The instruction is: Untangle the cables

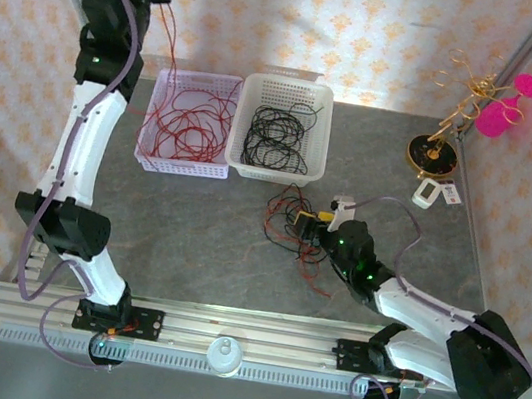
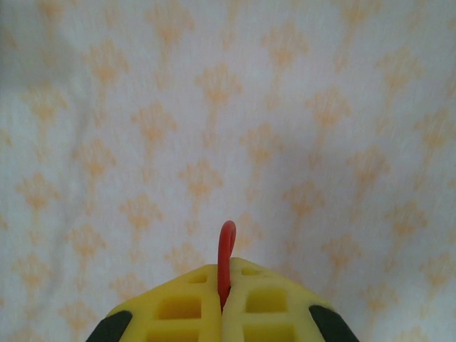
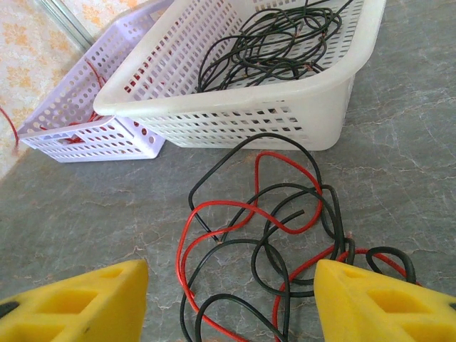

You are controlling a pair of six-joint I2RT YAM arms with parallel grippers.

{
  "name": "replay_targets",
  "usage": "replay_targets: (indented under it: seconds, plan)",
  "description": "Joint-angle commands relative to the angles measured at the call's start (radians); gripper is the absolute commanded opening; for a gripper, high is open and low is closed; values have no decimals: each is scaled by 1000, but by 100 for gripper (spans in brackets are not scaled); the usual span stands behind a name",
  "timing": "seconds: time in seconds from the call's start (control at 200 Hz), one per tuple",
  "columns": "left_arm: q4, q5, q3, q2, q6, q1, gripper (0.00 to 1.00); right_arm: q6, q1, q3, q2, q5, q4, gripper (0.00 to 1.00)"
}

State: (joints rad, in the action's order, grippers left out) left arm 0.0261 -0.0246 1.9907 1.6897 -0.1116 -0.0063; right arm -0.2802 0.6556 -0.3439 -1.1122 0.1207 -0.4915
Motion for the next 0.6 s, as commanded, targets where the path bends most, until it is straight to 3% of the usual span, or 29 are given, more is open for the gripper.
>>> replay_targets:
  seconds: [0.0, 0.29, 0.596]
  plan:
    - [72, -32, -51, -47, -34, 1, 0, -12, -2, 16, 29, -10, 5, 62]
    - [80, -63, -20, -23, -66, 0, 0, -11, -2, 20, 51, -18, 23, 62]
    - [21, -66, 172, 63, -75, 0, 0, -15, -2, 23, 52, -18, 24, 62]
